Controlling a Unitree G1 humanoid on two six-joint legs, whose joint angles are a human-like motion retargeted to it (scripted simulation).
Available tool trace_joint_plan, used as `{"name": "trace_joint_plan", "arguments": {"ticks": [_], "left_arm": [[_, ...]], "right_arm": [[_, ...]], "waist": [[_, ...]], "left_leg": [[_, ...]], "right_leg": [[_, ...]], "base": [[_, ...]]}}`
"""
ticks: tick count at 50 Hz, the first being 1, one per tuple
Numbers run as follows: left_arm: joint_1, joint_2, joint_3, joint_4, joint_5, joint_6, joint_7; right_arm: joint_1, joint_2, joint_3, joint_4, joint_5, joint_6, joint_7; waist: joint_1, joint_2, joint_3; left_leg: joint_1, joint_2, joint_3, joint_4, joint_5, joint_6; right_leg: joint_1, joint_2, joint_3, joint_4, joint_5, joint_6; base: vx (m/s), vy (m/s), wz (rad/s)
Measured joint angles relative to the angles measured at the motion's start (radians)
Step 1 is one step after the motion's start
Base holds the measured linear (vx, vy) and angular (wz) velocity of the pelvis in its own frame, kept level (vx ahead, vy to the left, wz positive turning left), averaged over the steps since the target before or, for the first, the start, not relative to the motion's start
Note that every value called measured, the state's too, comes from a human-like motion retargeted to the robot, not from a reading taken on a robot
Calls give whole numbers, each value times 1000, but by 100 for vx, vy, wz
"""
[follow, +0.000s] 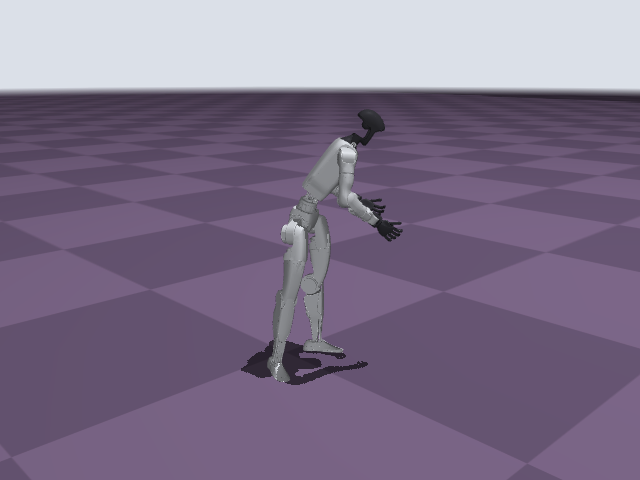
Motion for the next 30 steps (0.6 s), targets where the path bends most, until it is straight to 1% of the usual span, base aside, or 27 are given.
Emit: {"name": "trace_joint_plan", "arguments": {"ticks": [3, 5, 8, 11, 13, 15, 17, 18, 20, 23, 26, 28, 30], "left_arm": [[-158, -36, -35, 20, 1, -9, 52], [-318, -97, -61, 104, -19, -16, 94], [-565, -208, -89, 328, -88, -36, 159], [-800, -311, -103, 634, -162, -59, 209], [-908, -362, -114, 819, -191, -58, 226], [-964, -400, -125, 950, -202, -47, 221], [-935, -408, -134, 968, -202, -30, 197], [-893, -402, -137, 942, -203, -21, 177], [-737, -359, -138, 810, -199, 11, 126], [-438, -246, -115, 538, -204, 67, 28], [-159, -115, -49, 296, -204, 109, -70], [-3, -31, 10, 157, -202, 125, -125], [98, 39, 60, 48, -202, 124, -165]], "right_arm": [[-177, -54, 12, -8, 5, -20, -21], [-329, -75, 12, 61, 27, -20, -21], [-552, -74, 0, 276, 87, -5, -17], [-749, -60, -15, 577, 138, 26, -4], [-824, -50, -22, 750, 145, 57, 10], [-842, -40, -19, 863, 139, 86, 36], [-786, -27, -7, 873, 139, 102, 62], [-734, -19, 0, 847, 143, 105, 74], [-571, -1, 15, 717, 151, 99, 79], [-282, 22, 59, 453, 159, 89, 85], [-43, 30, 113, 237, 169, 98, 120], [64, 27, 138, 126, 165, 104, 136], [108, 17, 149, 40, 148, 93, 130]], "waist": [[13, 6, -6], [11, 10, -2], [2, 6, -5], [-2, -2, -10], [3, -8, -17], [10, -13, -18], [18, -14, -11], [22, -14, -5], [28, -16, -2], [36, -17, 10], [50, -14, 30], [62, -8, 41], [76, 0, 51]], "left_leg": [[10, -10, -49, 0, -2, 0], [26, -18, -88, 0, -2, 0], [43, -27, -146, 0, 1, 0], [47, -31, -193, 0, 7, 0], [44, -30, -217, 0, 11, 0], [42, -27, -237, 0, 14, 0], [44, -23, -253, 0, 15, 0], [46, -21, -260, 0, 14, 0], [52, -16, -272, 0, 12, 0], [66, -13, -281, 0, 4, 0], [80, -13, -284, 0, -6, 0], [90, -13, -286, 0, -12, 0], [98, -11, -290, 0, -18, 0]], "right_leg": [[35, -16, -39, 27, -34, 0], [67, -28, -66, 53, -64, 0], [106, -43, -101, 99, -108, 0], [126, -48, -126, 135, -140, -2], [131, -44, -138, 148, -150, -8], [137, -38, -149, 154, -153, -14], [148, -30, -161, 154, -151, -24], [154, -26, -167, 153, -148, -29], [168, -18, -179, 149, -140, -41], [188, -14, -191, 149, -125, -51], [202, -16, -196, 159, -111, -52], [210, -20, -198, 170, -103, -49], [216, -22, -200, 182, -98, -47]], "base": [[6, -2, 90], [5, -3, 106], [4, -4, 106], [1, -6, 89], [0, -7, 65], [1, -8, 54], [3, -9, 44], [4, -9, 37], [6, -7, 30], [7, -4, 21], [6, 0, 15], [0, 0, 0], [0, 0, 0]]}}
